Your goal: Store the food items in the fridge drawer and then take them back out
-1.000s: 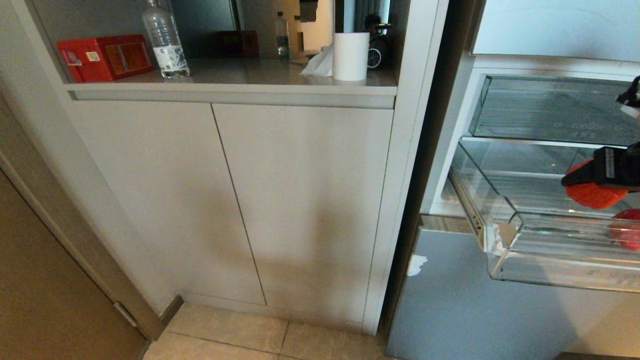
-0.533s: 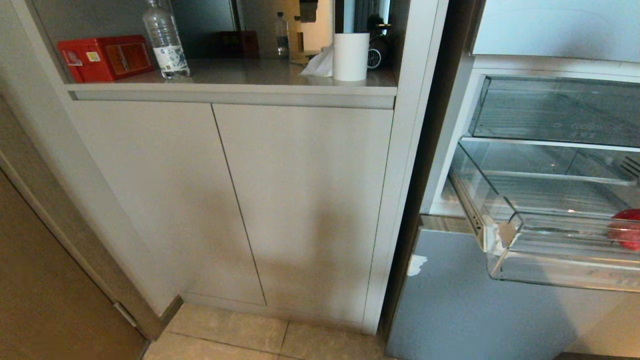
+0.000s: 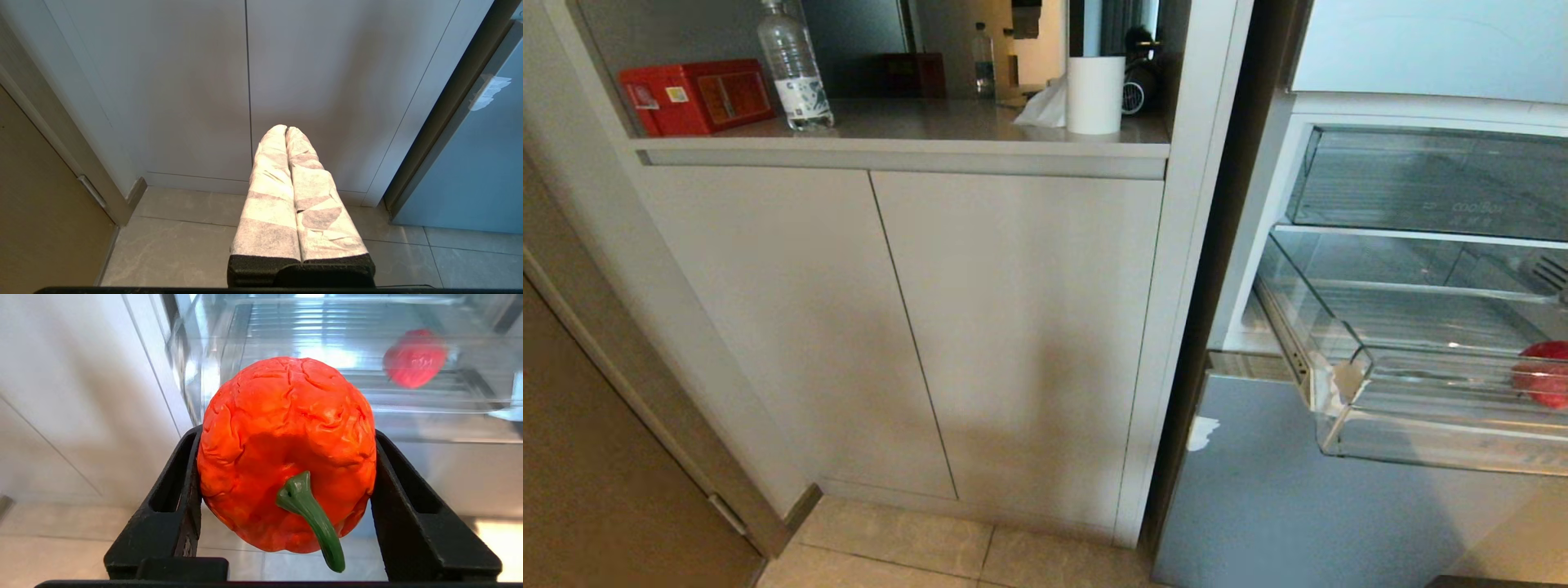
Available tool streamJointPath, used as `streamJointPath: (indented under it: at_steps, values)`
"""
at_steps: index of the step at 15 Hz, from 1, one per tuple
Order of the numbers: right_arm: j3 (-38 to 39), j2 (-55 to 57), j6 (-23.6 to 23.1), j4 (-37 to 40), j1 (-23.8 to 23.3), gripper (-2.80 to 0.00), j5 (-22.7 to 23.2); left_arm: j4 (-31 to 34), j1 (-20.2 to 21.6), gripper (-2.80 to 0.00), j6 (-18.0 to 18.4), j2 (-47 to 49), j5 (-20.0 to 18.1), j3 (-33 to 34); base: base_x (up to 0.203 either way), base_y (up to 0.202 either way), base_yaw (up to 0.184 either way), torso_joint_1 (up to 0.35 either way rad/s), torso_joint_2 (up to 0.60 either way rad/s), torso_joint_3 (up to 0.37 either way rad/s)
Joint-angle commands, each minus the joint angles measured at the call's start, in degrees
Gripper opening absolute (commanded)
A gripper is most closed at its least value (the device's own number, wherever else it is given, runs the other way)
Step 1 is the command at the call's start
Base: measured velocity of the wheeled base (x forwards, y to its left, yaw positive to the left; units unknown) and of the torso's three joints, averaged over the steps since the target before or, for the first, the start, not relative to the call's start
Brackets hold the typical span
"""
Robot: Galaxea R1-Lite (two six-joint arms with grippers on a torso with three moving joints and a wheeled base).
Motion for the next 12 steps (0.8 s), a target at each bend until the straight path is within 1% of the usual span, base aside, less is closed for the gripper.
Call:
streamJointPath:
  at_steps: [1,3,5,7,8,9,12]
  values:
    - [13.2,-7.2,-2.1,-8.0,2.8,-2.80,-0.5,0.0,0.0,-2.80,0.0,0.0,0.0,0.0,0.000,0.000,0.000,0.000,0.00,0.000]
    - [21.4,-11.1,-4.1,-12.5,4.8,-2.80,-0.7,0.0,0.0,-2.80,0.0,0.0,0.0,0.0,0.000,0.000,0.000,0.000,0.00,0.000]
    - [26.0,-18.0,-5.7,-13.2,5.6,-2.80,-0.7,0.0,0.0,-2.80,0.0,0.0,0.0,0.0,0.000,0.000,0.000,0.000,0.00,0.000]
    - [27.2,-25.7,-6.7,-8.5,5.7,-2.80,-0.8,-0.1,0.0,-2.80,0.0,-0.1,0.0,0.0,0.000,0.000,0.000,0.000,0.00,0.000]
    - [27.5,-27.3,-6.9,-7.0,5.8,-2.80,-1.0,-0.1,0.0,-2.80,0.1,0.0,0.0,0.0,0.000,0.000,0.000,0.000,0.00,0.000]
    - [27.9,-27.1,-6.8,-5.5,5.9,-2.80,-1.2,-0.1,0.0,-2.80,0.1,0.0,0.0,0.0,0.000,0.000,0.000,0.000,0.00,0.000]
    - [28.0,-27.0,-6.2,-5.2,5.9,-2.80,-1.3,-0.1,0.0,-2.80,0.0,0.0,0.0,0.0,0.000,0.000,0.000,0.000,0.00,0.000]
